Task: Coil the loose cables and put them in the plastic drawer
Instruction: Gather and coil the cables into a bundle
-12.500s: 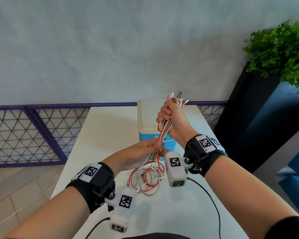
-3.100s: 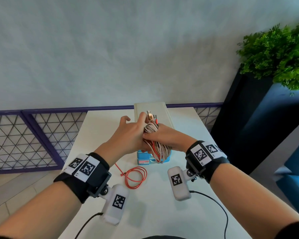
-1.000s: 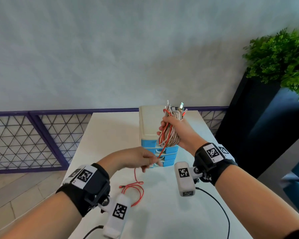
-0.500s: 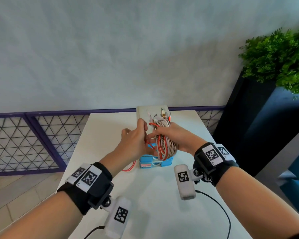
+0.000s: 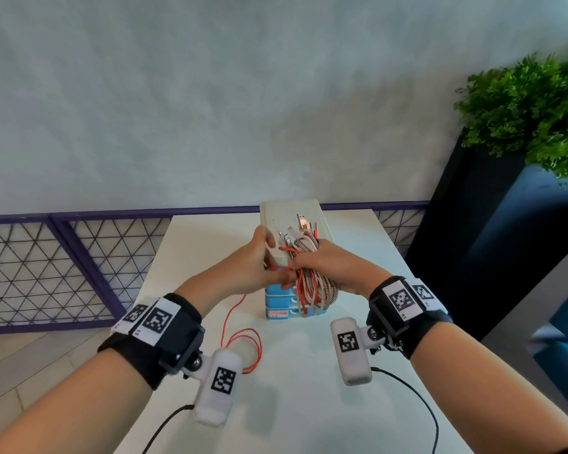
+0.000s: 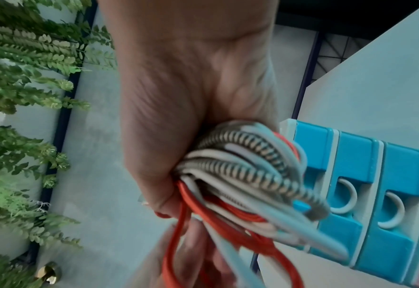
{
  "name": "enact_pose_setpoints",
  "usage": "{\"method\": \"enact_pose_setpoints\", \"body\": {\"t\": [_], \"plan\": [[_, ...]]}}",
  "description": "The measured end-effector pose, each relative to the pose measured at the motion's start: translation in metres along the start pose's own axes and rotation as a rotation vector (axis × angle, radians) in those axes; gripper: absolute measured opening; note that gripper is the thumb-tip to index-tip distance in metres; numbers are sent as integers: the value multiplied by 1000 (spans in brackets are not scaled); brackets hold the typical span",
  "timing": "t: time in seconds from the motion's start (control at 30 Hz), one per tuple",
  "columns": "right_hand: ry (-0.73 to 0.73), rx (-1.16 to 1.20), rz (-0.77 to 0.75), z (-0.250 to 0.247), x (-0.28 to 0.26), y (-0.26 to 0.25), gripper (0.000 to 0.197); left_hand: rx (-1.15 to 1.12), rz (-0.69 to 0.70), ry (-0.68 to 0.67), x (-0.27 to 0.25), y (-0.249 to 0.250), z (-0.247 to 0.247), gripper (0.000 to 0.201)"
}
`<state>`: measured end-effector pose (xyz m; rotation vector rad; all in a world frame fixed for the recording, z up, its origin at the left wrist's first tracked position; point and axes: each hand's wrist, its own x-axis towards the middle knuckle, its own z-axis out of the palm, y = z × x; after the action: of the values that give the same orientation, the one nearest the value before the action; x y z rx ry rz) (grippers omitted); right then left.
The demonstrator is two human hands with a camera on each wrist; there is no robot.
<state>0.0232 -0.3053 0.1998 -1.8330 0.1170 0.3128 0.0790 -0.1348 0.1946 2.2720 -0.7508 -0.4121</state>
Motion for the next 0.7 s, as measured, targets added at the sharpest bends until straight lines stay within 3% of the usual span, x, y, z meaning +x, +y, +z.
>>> {"method": "enact_pose_setpoints", "body": {"t": [0.07,0.17,0.3,0.4,0.6,0.7], "plan": [[22,73,-35,-7,-1,0,12,-54,-45,-106,-1,-10,-7,32],[148,223,-49,-22,-3,3,16,-400,-113,-223,-7,-28,-15,40],[248,298,-37,-31,-3,10,13,-838,-168,-198,-16,-32,-15,35],[247,336,-20,-21,0,12,17,-889,-129,-183,-14,-16,-8,37],[215,446,-52,-2,3,6,35,-815,-125,-185,-6,19,7,20],[42,604,-31,-1,1,3,54,-818,-147,-162,-2,23,11,20]]}}
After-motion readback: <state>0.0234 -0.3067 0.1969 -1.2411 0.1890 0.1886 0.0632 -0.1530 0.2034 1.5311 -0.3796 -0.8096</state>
